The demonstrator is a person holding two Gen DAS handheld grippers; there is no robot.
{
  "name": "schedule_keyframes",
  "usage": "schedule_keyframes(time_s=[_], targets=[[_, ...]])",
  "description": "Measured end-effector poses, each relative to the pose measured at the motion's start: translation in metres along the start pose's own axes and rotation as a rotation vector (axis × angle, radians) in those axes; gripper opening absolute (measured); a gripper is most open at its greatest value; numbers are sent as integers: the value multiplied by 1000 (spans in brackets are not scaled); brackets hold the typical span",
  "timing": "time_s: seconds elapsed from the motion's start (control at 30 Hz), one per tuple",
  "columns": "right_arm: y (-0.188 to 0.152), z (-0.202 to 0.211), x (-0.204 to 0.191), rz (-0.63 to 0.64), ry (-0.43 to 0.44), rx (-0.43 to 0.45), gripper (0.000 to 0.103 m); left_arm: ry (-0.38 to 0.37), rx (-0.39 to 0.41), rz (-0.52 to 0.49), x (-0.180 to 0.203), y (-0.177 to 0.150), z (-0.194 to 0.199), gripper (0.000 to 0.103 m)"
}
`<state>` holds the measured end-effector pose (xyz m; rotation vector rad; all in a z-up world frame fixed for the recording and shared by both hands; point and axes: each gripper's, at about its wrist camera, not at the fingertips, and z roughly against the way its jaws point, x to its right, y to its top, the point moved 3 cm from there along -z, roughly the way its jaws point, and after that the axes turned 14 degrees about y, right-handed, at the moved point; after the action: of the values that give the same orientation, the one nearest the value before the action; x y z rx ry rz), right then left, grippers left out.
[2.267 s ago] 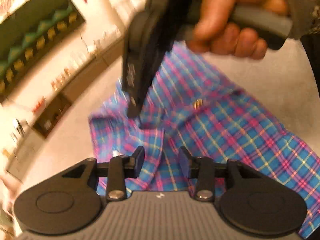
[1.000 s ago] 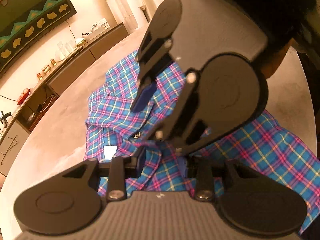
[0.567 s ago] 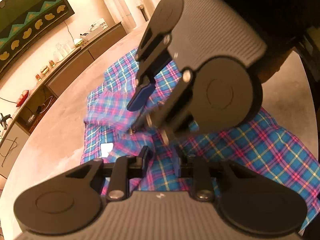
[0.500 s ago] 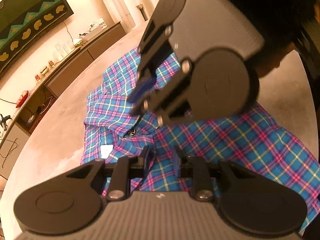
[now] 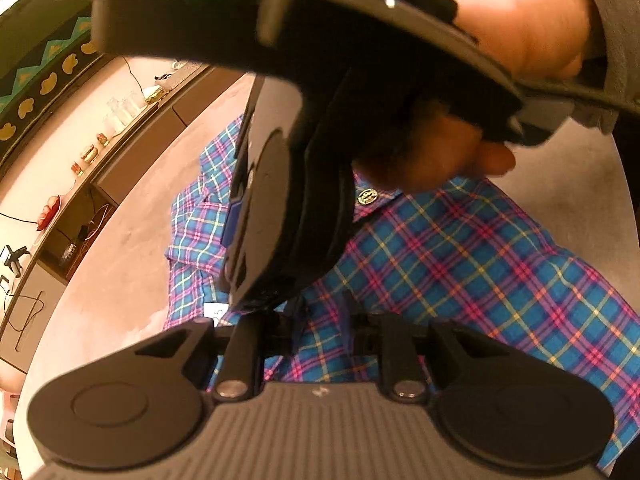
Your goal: Fold clothes
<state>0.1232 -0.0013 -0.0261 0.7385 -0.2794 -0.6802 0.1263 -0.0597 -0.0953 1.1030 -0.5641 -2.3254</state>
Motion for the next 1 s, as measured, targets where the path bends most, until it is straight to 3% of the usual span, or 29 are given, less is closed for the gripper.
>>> schedule_keyframes(time_s=[0.03, 0.07, 0.23, 0.3, 0.33, 0.37, 0.4, 0.5, 0.53, 0.57, 0.6, 0.7, 0.73, 0.87, 1.0], targets=[[0, 0, 2, 7, -6, -8, 23, 2, 1, -4, 1, 0, 0, 17], [0, 1, 4, 13, -12, -16, 11, 4, 2, -8, 1, 0, 0, 17], [-1, 10, 24, -54, -1, -9, 11, 19, 2, -36, 7, 3, 1, 16], [3, 11, 21, -97, 37, 23, 20, 26, 1, -53, 10, 5, 1, 15], [6, 10, 17, -112, 54, 41, 42, 29, -1, -59, 11, 5, 1, 14], [9, 9, 13, -126, 71, 58, 55, 29, -5, -58, 11, 5, 1, 14], [10, 6, 11, -132, 49, 70, 55, 27, -4, -57, 11, 5, 0, 14], [7, 4, 20, -131, 56, 42, 46, 31, -1, -60, 11, 5, -1, 13], [6, 3, 23, -130, 61, 32, 35, 34, 2, -63, 12, 5, -1, 13], [5, 2, 26, -130, 65, 22, 15, 34, 3, -63, 12, 6, -1, 13], [4, 2, 29, -129, 69, 11, 8, 33, 3, -62, 12, 6, -1, 13], [1, 7, 39, -146, 93, 4, 7, 15, -6, -36, 6, 10, -2, 16], [0, 9, 42, -162, 115, 7, 2, 14, 5, -12, 2, 12, -1, 17], [-7, 11, 54, -251, 200, 34, 2, 25, 69, 76, -14, 23, 6, 17], [-9, 11, 67, -321, 270, 46, 2, -2, 43, 35, 0, 26, -16, 17]])
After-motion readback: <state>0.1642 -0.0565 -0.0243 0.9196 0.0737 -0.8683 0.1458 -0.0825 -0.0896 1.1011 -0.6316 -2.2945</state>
